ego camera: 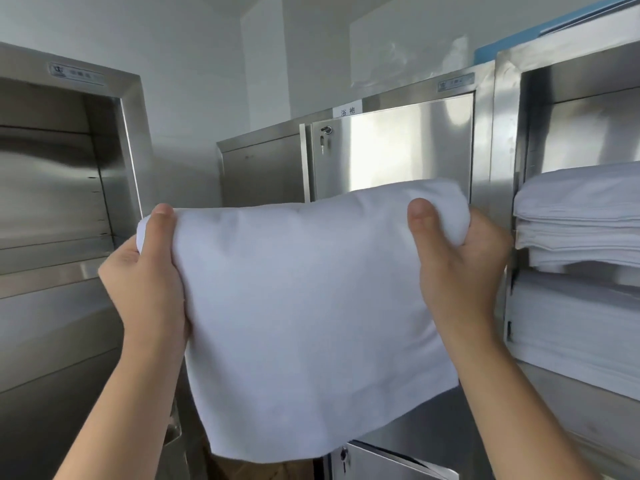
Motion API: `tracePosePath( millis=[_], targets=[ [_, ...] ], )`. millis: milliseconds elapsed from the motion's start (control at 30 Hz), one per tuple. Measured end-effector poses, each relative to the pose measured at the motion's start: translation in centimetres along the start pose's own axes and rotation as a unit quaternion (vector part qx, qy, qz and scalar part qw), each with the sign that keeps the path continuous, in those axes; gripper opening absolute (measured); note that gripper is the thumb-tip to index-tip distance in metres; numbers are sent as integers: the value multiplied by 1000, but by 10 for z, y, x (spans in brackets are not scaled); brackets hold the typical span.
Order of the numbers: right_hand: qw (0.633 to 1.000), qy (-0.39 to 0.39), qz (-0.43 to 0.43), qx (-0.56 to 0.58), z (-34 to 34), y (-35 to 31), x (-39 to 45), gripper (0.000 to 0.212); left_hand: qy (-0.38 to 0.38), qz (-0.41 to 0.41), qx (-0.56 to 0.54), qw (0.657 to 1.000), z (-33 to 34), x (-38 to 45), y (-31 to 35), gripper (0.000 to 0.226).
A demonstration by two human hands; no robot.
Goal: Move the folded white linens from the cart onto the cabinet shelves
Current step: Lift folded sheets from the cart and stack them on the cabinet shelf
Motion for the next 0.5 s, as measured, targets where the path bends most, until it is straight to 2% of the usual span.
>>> tracePosePath(
  millis=[500],
  targets=[
    [990,-85,69,88,35,39,-6,54,100,68,133,984,-37,-18,25,63]
  ],
)
Point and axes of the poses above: each hand's wrist, its own x-axis towards the middle knuckle, its own z-axis out of the palm, y = z × x, the point moved 1 cm from there along x, towards the middle knuckle, and after that the axes turned 11 degrees about z, right-handed, at the moved point
